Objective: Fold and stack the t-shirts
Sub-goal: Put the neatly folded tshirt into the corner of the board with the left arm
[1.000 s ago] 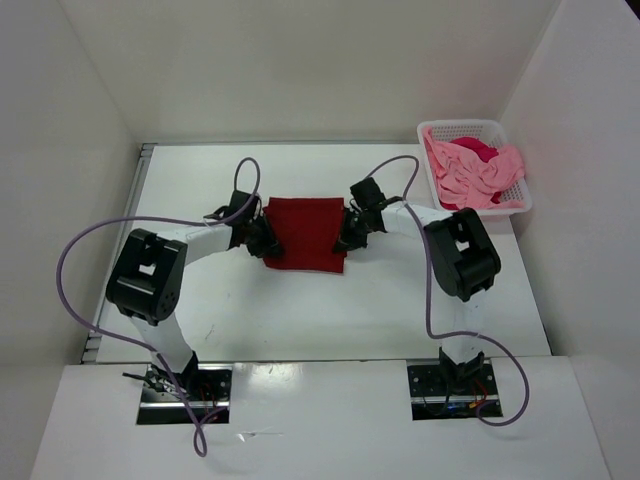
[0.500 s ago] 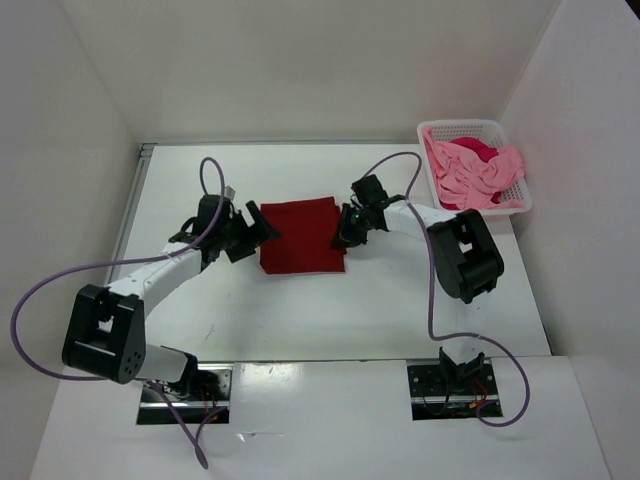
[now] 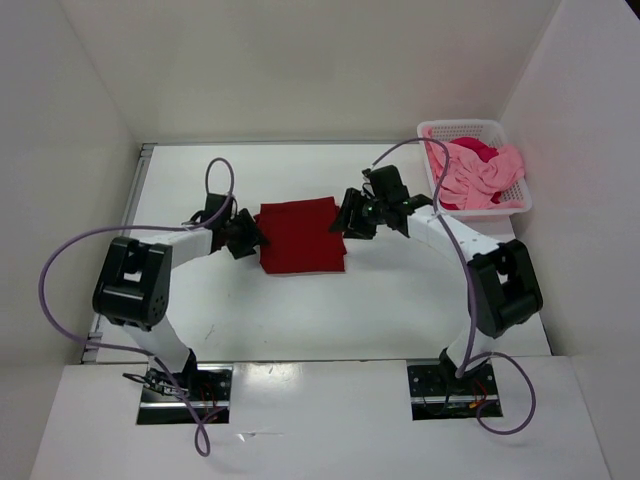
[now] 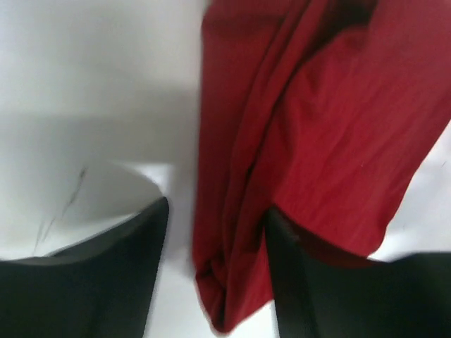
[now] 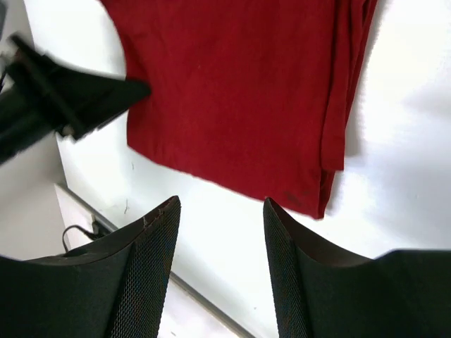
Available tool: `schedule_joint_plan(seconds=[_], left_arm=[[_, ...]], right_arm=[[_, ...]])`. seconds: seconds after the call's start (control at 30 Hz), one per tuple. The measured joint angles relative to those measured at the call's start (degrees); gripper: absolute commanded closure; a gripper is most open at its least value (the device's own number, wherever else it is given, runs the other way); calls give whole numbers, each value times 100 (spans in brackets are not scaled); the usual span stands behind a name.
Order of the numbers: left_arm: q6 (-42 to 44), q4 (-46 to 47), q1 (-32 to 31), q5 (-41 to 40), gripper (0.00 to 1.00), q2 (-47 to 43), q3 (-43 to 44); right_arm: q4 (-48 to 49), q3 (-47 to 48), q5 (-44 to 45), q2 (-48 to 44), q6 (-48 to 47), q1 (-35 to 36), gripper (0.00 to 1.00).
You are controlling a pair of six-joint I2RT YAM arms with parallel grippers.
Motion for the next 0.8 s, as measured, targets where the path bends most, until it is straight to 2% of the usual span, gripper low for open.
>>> schedule_joint_plan(seconds=[0.03, 0.07, 0.2, 0.37, 0.57, 0.67, 0.8], left_arm=[[26, 28, 0, 26, 49, 144, 103], [48, 55, 0, 46, 62, 295, 225], [160, 208, 0, 212, 81, 990, 800], [140, 313, -2, 415, 83, 1740, 1759], [330, -151, 177, 367, 85, 2664, 3746], [446, -236, 686, 361, 85, 2752, 4245], [474, -234, 1871, 308, 85, 2754, 4398]], right_arm=[[-2, -68, -13, -111, 7, 0, 43], [9, -125, -28, -186, 24, 0, 43], [11, -402, -81, -317, 90, 0, 43], [-11, -682, -96, -501, 146, -22, 43], [-24, -975, -101, -879, 151, -35, 43], [-105, -1137, -107, -1051, 151, -72, 43], [-212, -1303, -122, -1213, 151, -168, 42]])
